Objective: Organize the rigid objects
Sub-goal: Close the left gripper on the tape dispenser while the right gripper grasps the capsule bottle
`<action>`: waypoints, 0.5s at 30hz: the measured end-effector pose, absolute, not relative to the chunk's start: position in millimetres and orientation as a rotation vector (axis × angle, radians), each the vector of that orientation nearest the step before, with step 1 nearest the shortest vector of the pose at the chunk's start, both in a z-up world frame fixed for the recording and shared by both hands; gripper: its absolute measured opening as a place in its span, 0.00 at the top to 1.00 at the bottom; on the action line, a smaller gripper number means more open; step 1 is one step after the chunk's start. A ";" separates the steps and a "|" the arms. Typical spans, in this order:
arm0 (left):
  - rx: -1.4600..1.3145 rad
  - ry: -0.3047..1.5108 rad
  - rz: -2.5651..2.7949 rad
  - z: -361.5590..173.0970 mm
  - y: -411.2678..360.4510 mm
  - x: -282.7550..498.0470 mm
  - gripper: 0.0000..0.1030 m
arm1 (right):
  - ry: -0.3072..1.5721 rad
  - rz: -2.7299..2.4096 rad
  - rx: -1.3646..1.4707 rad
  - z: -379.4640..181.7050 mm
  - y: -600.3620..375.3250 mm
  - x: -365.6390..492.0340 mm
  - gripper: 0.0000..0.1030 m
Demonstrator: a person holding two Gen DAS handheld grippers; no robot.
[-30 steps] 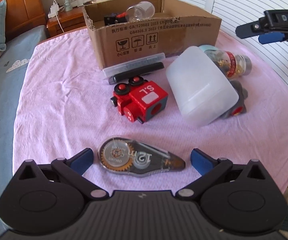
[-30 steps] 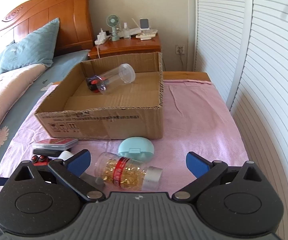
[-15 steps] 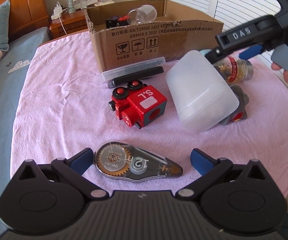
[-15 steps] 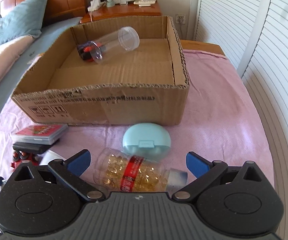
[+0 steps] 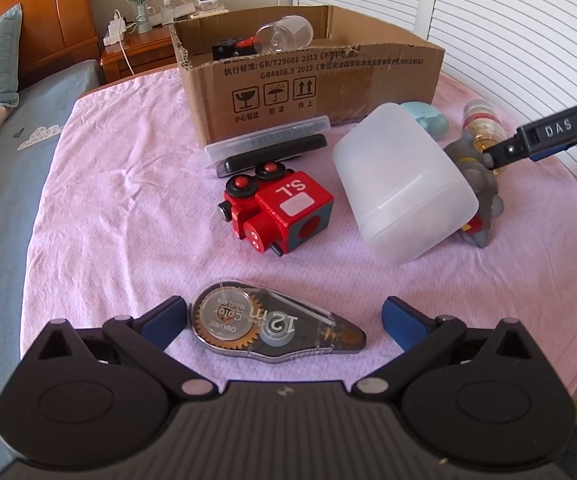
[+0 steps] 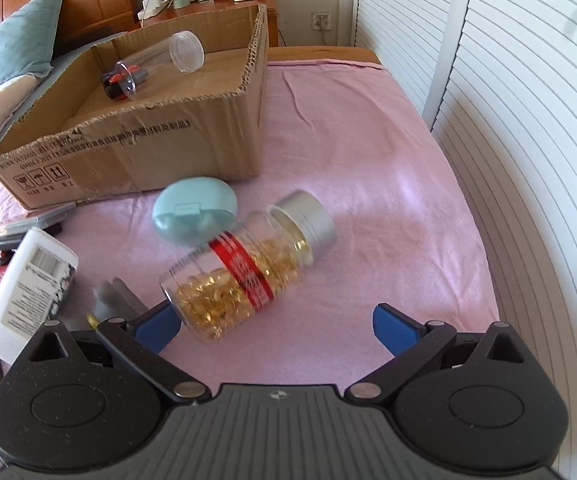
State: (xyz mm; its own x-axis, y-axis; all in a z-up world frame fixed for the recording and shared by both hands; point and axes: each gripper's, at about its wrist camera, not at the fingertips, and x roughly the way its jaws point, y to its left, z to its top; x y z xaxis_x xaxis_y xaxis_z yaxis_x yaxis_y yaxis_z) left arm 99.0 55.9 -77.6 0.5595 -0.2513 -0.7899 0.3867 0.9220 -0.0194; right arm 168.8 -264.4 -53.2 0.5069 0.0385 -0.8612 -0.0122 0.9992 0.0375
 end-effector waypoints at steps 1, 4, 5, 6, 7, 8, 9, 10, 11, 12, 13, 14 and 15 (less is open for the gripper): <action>0.163 0.899 -0.380 -77.4 56.5 97.6 0.00 | 1.031 0.039 0.016 -55.5 -265.0 167.1 0.00; 0.167 0.893 -0.390 -77.3 57.9 95.3 0.00 | 1.011 0.059 -0.037 -63.8 -267.1 162.9 0.00; 0.169 0.890 -0.395 -77.2 58.5 94.8 0.00 | 0.995 0.072 -0.060 -65.4 -266.5 160.5 0.00; 0.170 0.886 -0.401 -77.3 59.3 94.0 0.00 | 0.989 0.080 -0.086 -67.0 -265.1 159.1 0.00; 0.173 0.881 -0.407 -77.5 60.1 93.3 0.00 | 0.974 0.093 -0.100 -67.8 -264.4 157.2 0.00; 0.175 0.877 -0.413 -77.5 60.8 92.7 0.00 | 0.967 0.105 -0.099 -68.6 -265.3 156.4 0.00; 0.178 0.873 -0.420 -77.4 61.5 92.3 0.00 | 0.963 0.112 -0.102 -68.7 -265.8 156.1 0.00; 0.182 0.871 -0.428 -77.4 61.9 92.0 0.00 | 0.959 0.118 -0.105 -68.7 -266.3 156.0 0.00; 0.186 0.870 -0.436 -77.2 62.4 92.0 0.00 | 0.955 0.125 -0.108 -68.8 -266.6 155.9 0.00; 0.191 0.870 -0.447 -76.9 62.9 91.3 0.00 | 0.952 0.129 -0.109 -68.8 -266.7 156.0 0.00; 0.197 0.871 -0.459 -76.6 63.6 91.1 0.00 | 0.951 0.130 -0.110 -68.9 -266.9 155.9 0.00; 0.204 0.871 -0.473 -76.4 64.5 91.1 0.00 | 0.949 0.132 -0.111 -68.7 -266.3 156.5 0.00; 0.213 0.871 -0.493 -76.0 66.2 91.5 0.00 | 0.947 0.133 -0.111 -68.7 -266.4 156.6 0.00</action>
